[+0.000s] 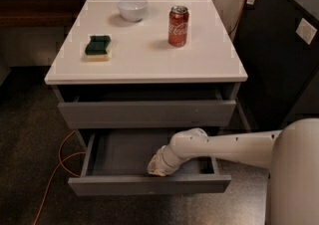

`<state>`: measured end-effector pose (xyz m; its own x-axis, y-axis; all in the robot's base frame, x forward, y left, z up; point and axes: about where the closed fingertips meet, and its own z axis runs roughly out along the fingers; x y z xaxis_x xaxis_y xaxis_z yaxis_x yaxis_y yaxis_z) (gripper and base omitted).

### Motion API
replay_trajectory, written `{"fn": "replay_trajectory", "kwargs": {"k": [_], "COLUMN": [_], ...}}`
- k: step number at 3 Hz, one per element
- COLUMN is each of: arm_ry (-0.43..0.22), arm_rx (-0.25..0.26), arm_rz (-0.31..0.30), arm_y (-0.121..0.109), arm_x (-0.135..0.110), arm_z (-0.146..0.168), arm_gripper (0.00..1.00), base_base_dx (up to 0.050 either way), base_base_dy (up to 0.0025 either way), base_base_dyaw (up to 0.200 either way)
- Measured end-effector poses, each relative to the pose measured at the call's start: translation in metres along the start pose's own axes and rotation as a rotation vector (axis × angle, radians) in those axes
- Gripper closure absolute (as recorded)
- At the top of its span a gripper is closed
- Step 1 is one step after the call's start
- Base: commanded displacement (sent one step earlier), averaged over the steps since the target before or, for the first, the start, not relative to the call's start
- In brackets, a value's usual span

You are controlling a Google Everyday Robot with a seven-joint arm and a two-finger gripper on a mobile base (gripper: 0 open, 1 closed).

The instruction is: Place coke can into middle drawer

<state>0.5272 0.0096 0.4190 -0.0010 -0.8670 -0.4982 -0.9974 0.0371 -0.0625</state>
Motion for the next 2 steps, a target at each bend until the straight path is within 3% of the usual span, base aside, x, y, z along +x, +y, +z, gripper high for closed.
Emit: {"fn": "replay_trajectory", "kwargs": {"k": [1, 2], "arm_ry": [-0.004, -0.030], "arm_rx": [-0.014, -0.047], "arm_rz": [-0.004, -0.015], "arm_y": [0.020, 0.060], "arm_x": [0.000, -0.007], "arm_z": [-0.002, 0.001], "arm_gripper": [1.00, 1.00], "base_base_dx": [0.000, 0.000], "base_base_dy": [0.00000, 0.00000], "base_base_dyaw": [0.000, 0.000]}}
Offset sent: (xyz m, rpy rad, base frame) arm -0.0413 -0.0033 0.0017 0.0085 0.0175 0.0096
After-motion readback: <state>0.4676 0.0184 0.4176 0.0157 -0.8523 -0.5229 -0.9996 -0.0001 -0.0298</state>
